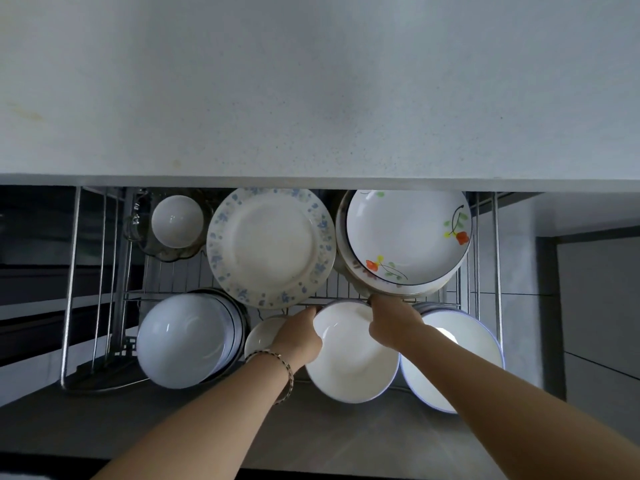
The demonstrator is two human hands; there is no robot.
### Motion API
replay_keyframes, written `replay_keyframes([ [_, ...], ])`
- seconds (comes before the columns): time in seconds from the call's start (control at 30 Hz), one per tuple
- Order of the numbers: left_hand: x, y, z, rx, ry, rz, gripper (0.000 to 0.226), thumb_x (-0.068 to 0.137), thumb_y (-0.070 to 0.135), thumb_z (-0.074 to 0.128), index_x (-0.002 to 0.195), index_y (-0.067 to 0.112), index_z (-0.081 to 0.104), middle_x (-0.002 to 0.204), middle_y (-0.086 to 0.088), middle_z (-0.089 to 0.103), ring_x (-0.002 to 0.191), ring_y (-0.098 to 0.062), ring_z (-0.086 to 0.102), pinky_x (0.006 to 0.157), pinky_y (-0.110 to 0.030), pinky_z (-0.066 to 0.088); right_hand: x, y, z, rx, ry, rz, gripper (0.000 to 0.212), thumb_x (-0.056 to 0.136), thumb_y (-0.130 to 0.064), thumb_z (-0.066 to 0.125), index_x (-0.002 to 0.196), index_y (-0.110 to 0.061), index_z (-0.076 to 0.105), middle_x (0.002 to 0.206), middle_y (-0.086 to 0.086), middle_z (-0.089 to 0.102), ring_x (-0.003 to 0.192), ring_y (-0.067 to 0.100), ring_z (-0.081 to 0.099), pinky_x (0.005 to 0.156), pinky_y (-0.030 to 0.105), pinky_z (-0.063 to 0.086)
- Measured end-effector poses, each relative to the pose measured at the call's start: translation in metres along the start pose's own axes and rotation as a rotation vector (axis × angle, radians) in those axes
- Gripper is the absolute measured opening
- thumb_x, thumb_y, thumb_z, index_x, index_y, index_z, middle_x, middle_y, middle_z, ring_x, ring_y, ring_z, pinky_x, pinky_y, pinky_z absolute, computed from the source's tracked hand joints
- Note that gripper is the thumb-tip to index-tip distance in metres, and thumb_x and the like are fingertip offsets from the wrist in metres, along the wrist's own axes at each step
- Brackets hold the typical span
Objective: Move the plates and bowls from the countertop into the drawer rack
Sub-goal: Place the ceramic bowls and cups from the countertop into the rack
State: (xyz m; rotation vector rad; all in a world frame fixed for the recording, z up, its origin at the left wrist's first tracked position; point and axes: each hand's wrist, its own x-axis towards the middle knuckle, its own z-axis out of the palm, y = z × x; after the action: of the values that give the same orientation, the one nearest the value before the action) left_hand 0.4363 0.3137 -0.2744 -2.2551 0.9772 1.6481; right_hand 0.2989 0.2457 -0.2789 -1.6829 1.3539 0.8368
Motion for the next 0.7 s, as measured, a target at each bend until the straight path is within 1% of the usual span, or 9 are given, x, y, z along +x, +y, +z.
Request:
replay_keyframes([
  [0.1, 0.000, 0.000, 0.002, 0.003, 0.017, 0.005, 0.033, 0.091, -0.001, 0.039, 0.121, 0.009, 0.050, 0.122, -0.011, 0.058, 0.111, -0.027, 0.056, 0.085, -0.031, 0.046, 0.002, 0.000, -0.001, 0.003, -0.008, -0.022, 0.040, 0.084, -0.005, 0.046, 0.123, -0.009, 0.054, 0.122, 0.013, 0.061, 0.114, 0.033, 0.058, 0.093, 0.035, 0.050],
  [0.2, 0.000, 0.000, 0.003, -0.006, 0.025, 0.004, 0.035, 0.090, -0.001, 0.039, 0.122, 0.008, 0.050, 0.123, -0.010, 0.058, 0.113, -0.027, 0.055, 0.089, -0.032, 0.046, 0.003, -0.001, -0.005, -0.031, -0.022, -0.066, 0.038, 0.086, -0.001, 0.044, 0.122, -0.003, 0.054, 0.122, 0.018, 0.061, 0.113, 0.035, 0.058, 0.092, 0.034, 0.049],
  [0.27, 0.000, -0.001, 0.002, -0.014, 0.017, 0.008, 0.033, 0.089, -0.001, 0.039, 0.119, 0.007, 0.050, 0.122, -0.011, 0.058, 0.110, -0.026, 0.055, 0.087, -0.032, 0.046, 0.003, -0.001, -0.007, -0.059, -0.024, -0.089, 0.035, 0.087, 0.000, 0.044, 0.121, 0.000, 0.054, 0.120, 0.019, 0.061, 0.110, 0.034, 0.059, 0.088, 0.033, 0.049],
  [0.33, 0.000, -0.003, 0.001, -0.018, 0.007, 0.018, 0.031, 0.090, -0.001, 0.038, 0.117, 0.007, 0.050, 0.120, -0.011, 0.058, 0.104, -0.024, 0.055, 0.081, -0.029, 0.043, 0.003, 0.000, -0.009, -0.080, -0.016, -0.098, 0.036, 0.086, 0.001, 0.044, 0.121, -0.001, 0.054, 0.118, 0.019, 0.061, 0.108, 0.034, 0.060, 0.086, 0.033, 0.050],
  [0.37, 0.001, -0.003, 0.000, -0.020, 0.003, 0.024, 0.031, 0.090, -0.001, 0.038, 0.118, 0.008, 0.050, 0.120, -0.011, 0.057, 0.103, -0.024, 0.054, 0.080, -0.028, 0.043, 0.003, 0.000, -0.009, -0.087, -0.011, -0.098, 0.037, 0.086, 0.001, 0.044, 0.122, -0.002, 0.054, 0.118, 0.019, 0.061, 0.108, 0.035, 0.061, 0.085, 0.033, 0.050],
  [0.5, 0.003, -0.003, 0.000, -0.011, 0.009, 0.051, 0.043, 0.090, -0.002, 0.038, 0.130, 0.011, 0.046, 0.126, -0.010, 0.057, 0.114, -0.026, 0.055, 0.088, -0.030, 0.045, 0.003, -0.003, -0.006, -0.128, 0.003, -0.071, 0.038, 0.087, 0.000, 0.043, 0.124, -0.002, 0.053, 0.119, 0.018, 0.061, 0.110, 0.035, 0.060, 0.089, 0.035, 0.050],
  [0.6, 0.002, -0.005, 0.000, 0.030, -0.003, 0.065, 0.047, 0.092, 0.000, 0.038, 0.137, 0.014, 0.039, 0.125, -0.011, 0.058, 0.109, -0.026, 0.059, 0.086, -0.032, 0.050, 0.000, -0.007, -0.007, -0.176, 0.011, -0.039, 0.037, 0.090, -0.002, 0.044, 0.126, -0.006, 0.051, 0.122, 0.014, 0.061, 0.114, 0.032, 0.059, 0.094, 0.036, 0.048],
  [0.7, -0.006, -0.010, -0.002, 0.052, 0.005, 0.071, 0.048, 0.095, 0.012, 0.042, 0.142, 0.013, 0.031, 0.122, -0.011, 0.060, 0.102, -0.024, 0.062, 0.080, -0.031, 0.052, -0.012, -0.008, -0.006, -0.258, 0.074, -0.021, 0.036, 0.092, -0.009, 0.049, 0.129, -0.009, 0.049, 0.124, 0.009, 0.062, 0.115, 0.028, 0.060, 0.093, 0.034, 0.049],
])
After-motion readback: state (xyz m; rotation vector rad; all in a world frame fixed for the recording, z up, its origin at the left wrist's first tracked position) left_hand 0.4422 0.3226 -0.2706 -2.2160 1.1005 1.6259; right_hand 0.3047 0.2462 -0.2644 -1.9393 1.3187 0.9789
